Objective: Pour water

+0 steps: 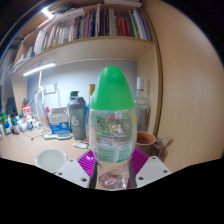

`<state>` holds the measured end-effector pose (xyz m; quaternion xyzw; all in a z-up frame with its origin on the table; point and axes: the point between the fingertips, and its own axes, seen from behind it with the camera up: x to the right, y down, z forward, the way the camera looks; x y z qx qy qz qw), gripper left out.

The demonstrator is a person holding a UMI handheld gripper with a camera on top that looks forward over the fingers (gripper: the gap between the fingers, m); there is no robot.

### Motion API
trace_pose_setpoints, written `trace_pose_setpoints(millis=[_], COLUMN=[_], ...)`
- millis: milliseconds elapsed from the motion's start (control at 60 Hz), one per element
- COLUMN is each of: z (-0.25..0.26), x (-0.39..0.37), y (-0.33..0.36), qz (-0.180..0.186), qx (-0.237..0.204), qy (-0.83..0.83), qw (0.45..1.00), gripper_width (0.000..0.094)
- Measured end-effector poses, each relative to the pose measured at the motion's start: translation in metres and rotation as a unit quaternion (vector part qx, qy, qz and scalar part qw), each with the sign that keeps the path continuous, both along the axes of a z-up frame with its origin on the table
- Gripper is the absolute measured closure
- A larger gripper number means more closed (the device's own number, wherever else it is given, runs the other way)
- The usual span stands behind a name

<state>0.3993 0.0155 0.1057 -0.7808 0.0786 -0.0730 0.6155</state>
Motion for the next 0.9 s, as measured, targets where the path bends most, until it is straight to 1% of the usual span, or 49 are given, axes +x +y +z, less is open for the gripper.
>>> trace_pose_setpoints(millis=[100, 167, 217, 250, 300, 433, 467, 517, 550, 600, 633, 650, 700, 767, 817, 900], z=[-0.018, -0.031, -0.044, -0.038, -0.040, -0.040, -0.040, -0.043, -0.048, -0.057, -0.057, -0.056, -0.052, -0.048, -0.042, -0.031], x=[0.009, 0.014, 0.017, 0.019, 0.022, 0.021, 0.021, 0.021, 0.022, 0.023, 0.020, 0.020, 0.014, 0.007, -0.001, -0.022], y=[0.002, 0.002, 0.000, 0.002, 0.004, 0.004, 0.004, 0.002, 0.001, -0.007, -0.014, -0.017, -0.030, -0.053, -0.073, -0.111], qz=[-0.012, -0.020, -0.023, -0.026, -0.027, -0.025, -0.025, -0.028, -0.033, -0.043, -0.047, -0.048, -0.049, -0.057, -0.062, -0.064], qx=[0.002, -0.012, -0.026, -0.006, -0.001, -0.003, -0.007, -0.019, -0.037, -0.063, -0.066, -0.065, -0.067, -0.080, -0.082, -0.094], qy=[0.004, 0.002, 0.000, 0.001, 0.012, 0.007, 0.007, 0.011, 0.020, 0.036, 0.045, 0.049, 0.060, 0.056, 0.049, 0.048], qw=[1.000, 1.000, 0.999, 1.000, 1.000, 1.000, 1.000, 0.999, 0.999, 0.996, 0.996, 0.996, 0.995, 0.994, 0.993, 0.992], gripper_width=[0.0466, 0.0462, 0.0435, 0.0443, 0.0445, 0.0443, 0.0430, 0.0404, 0.0368, 0.0239, 0.0095, 0.0077, 0.0100, 0.0095, 0.0096, 0.0096])
